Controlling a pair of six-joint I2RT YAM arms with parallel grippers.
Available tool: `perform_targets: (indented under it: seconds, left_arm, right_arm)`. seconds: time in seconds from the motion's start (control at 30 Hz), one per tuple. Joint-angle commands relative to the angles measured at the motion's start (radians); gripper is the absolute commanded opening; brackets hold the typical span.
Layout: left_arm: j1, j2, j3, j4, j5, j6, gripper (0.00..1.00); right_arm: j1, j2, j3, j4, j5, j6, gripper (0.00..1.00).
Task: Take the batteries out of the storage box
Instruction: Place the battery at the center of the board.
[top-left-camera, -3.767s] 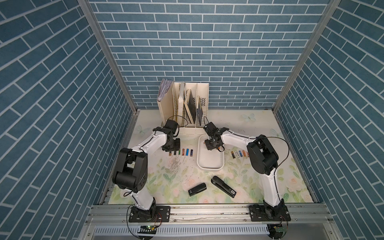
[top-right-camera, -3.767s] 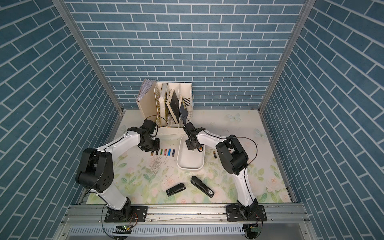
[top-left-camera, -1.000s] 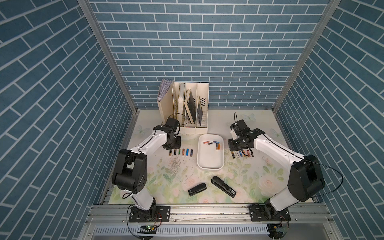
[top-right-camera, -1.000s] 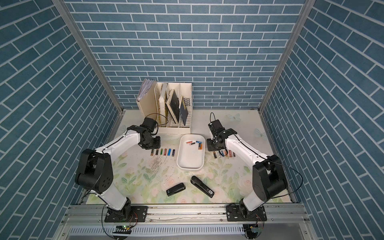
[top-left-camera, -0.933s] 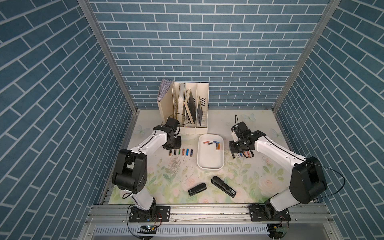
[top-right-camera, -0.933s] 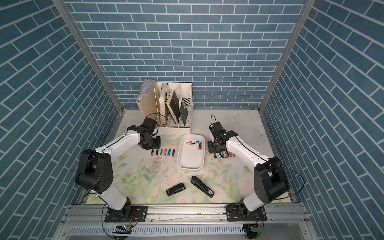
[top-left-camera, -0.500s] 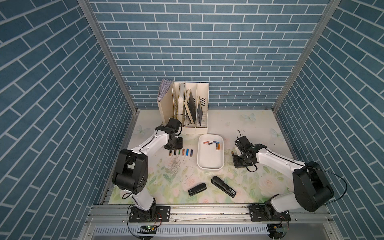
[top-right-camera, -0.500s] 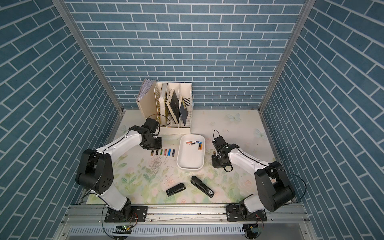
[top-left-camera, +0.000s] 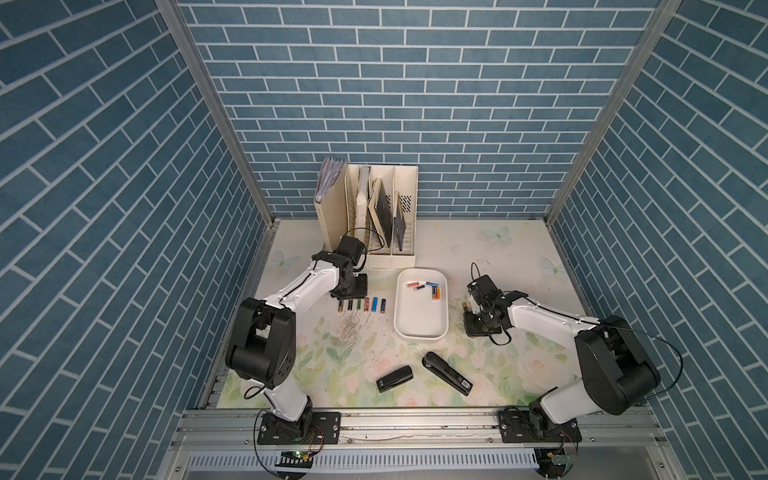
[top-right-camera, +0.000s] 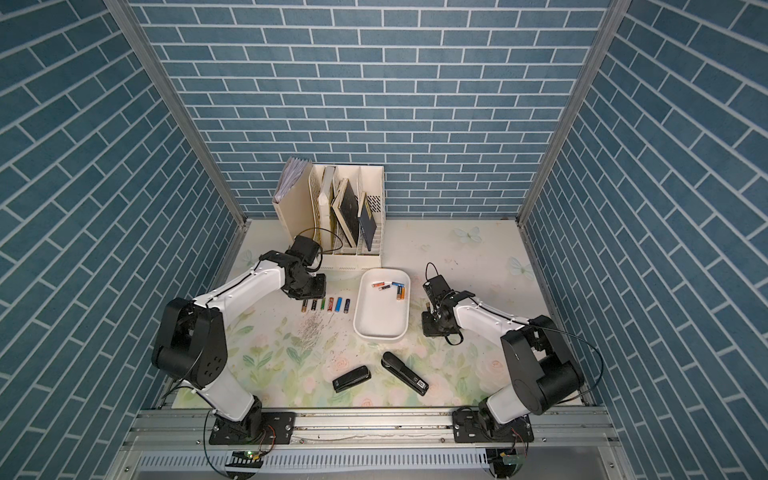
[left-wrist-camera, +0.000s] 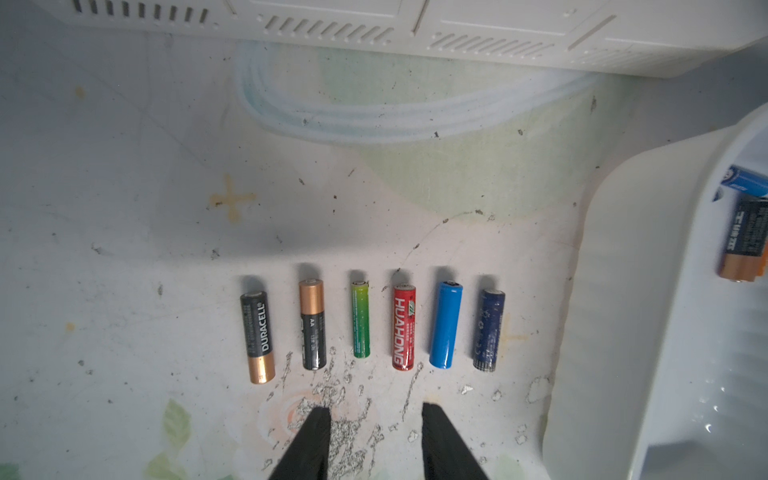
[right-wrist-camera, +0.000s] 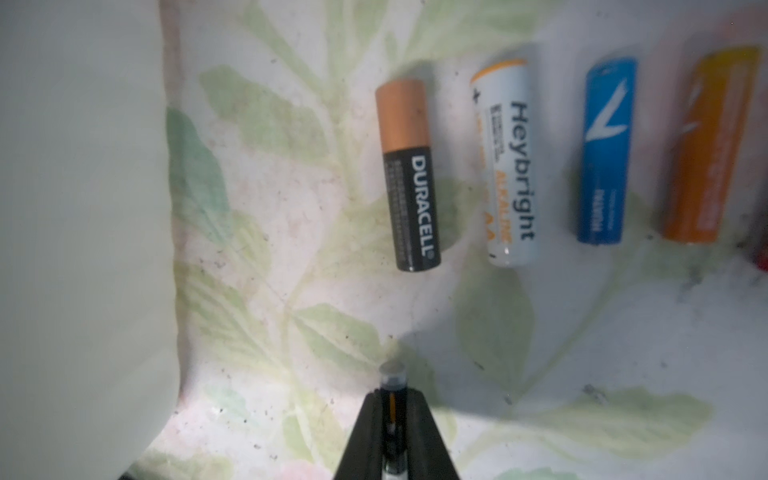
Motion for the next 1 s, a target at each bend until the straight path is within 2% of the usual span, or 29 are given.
perform_targets:
  seconds: [0.0,0.57,0.97]
  left_arm:
    - [-0.006,0.013,0.022,-0.024,-0.013,-0.005,0.42]
    - [-0.008,0.011,0.023,-0.028,-0.016,-0.007,0.42]
    - [-0.012,0.017,0.049,-0.039,-0.019,-0.009,0.42]
  right_arm:
    - [-0.003,0.016,-0.012,0.005,0.0,0.037,0.14]
    - [-0.003,0.031,-0.026,0.008,0.003,0.035,0.18]
    - [-0.003,0.011,0.016,-0.028,0.014,0.032,0.24]
